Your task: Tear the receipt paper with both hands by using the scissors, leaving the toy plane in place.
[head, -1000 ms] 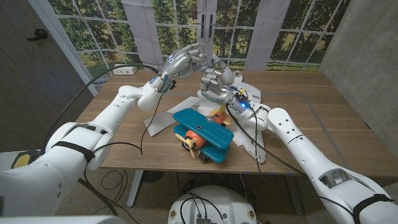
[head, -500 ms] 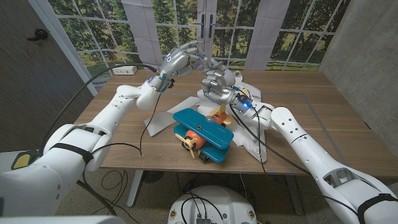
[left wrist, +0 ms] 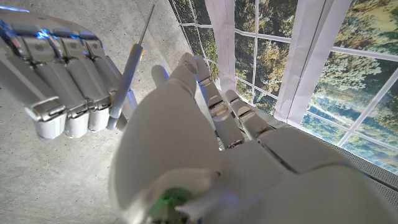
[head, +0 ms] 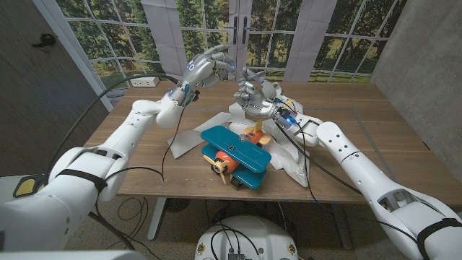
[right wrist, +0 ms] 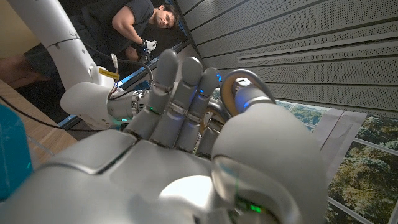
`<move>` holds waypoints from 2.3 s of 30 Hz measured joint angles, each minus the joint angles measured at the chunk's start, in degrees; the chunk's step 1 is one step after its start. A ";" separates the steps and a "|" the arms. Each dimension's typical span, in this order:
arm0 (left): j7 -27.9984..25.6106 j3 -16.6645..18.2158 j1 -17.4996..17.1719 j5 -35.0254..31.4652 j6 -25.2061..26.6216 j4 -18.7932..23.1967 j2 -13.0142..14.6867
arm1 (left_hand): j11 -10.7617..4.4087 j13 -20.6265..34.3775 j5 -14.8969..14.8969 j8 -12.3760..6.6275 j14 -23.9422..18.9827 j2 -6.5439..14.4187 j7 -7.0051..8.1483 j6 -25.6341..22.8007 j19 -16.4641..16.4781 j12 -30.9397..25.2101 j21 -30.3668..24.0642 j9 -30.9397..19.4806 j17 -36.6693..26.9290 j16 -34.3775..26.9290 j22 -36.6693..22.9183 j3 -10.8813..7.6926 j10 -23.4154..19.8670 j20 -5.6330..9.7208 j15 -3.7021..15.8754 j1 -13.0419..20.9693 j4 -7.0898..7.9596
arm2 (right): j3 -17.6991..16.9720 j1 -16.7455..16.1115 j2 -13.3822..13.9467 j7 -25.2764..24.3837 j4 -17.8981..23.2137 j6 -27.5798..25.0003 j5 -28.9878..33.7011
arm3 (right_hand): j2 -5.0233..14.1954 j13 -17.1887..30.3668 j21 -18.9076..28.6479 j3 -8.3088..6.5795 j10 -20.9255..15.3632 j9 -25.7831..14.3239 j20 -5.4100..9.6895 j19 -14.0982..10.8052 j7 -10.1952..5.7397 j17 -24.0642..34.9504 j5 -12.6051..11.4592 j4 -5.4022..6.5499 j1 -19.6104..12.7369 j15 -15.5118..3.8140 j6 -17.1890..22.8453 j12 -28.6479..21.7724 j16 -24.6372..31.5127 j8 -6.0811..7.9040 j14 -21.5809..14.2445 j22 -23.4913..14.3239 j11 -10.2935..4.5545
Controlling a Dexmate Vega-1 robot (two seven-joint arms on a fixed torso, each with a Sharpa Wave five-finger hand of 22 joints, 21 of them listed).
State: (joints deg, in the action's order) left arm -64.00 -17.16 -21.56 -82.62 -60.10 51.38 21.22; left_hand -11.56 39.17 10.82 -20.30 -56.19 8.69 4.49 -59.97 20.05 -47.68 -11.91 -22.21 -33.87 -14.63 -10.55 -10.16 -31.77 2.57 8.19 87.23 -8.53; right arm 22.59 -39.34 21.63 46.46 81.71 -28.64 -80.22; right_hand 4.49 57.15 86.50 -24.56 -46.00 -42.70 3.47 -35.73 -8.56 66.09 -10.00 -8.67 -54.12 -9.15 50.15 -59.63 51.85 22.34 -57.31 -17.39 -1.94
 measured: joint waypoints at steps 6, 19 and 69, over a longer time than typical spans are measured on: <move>-0.01 0.31 -0.12 0.02 0.04 0.00 -0.06 | 0.00 0.00 0.00 0.00 0.00 0.00 0.00 0.00 0.00 0.00 0.00 0.00 0.00 0.00 0.00 0.00 0.00 0.00 0.00 0.00 0.00 | 0.19 0.55 0.09 1.30 -0.93 0.89 1.07 | 1.58 3.80 1.09 3.49 10.28 -2.09 -0.54 5.21 -0.60 -3.31 -0.30 0.13 -1.60 1.65 0.00 3.12 -4.43 -0.98 5.61 1.97 1.64; -0.01 0.45 -0.13 0.06 0.05 -0.33 -0.16 | 0.00 -0.01 -0.03 0.00 0.00 0.00 0.00 0.00 0.00 -0.22 0.00 0.01 -0.25 0.00 0.01 0.00 0.00 0.00 0.00 0.00 0.00 | 0.39 1.07 -0.09 3.45 -2.40 2.53 2.54 | 3.55 -2.83 1.32 5.20 30.57 -5.24 -0.82 9.96 -0.57 -5.64 -0.81 1.08 -0.62 5.17 -0.05 13.56 -14.52 -1.59 16.42 5.56 -8.08; 0.00 4.99 -3.31 4.28 -1.92 0.93 -0.59 | 0.10 5.78 2.46 2.94 3.40 1.88 1.24 8.21 0.00 -3.03 -0.88 -1.72 -3.18 0.67 -0.53 -0.91 4.83 0.00 -0.75 -2.50 1.23 | 0.11 -1.29 2.80 0.52 2.10 9.17 6.96 | 3.61 -31.57 -11.18 -6.16 14.03 -16.42 -0.47 2.90 0.33 -30.72 0.09 4.02 9.45 4.43 -9.78 37.03 -36.01 4.31 14.06 7.82 0.44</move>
State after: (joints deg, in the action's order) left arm -64.00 -12.17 -24.87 -78.34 -62.02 52.31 20.63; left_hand -11.46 44.95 13.28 -17.37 -52.79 10.57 5.73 -51.76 20.05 -50.71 -12.80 -23.93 -37.05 -13.96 -11.08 -11.07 -26.94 2.57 7.44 84.72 -7.30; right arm 22.70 -40.63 24.43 46.98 83.81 -19.46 -73.27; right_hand 8.10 25.58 75.32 -30.71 -31.97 -59.12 3.00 -32.83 -8.23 35.36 -9.91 -4.65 -44.67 -4.73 40.37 -22.61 15.84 26.65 -43.25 -9.57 -1.50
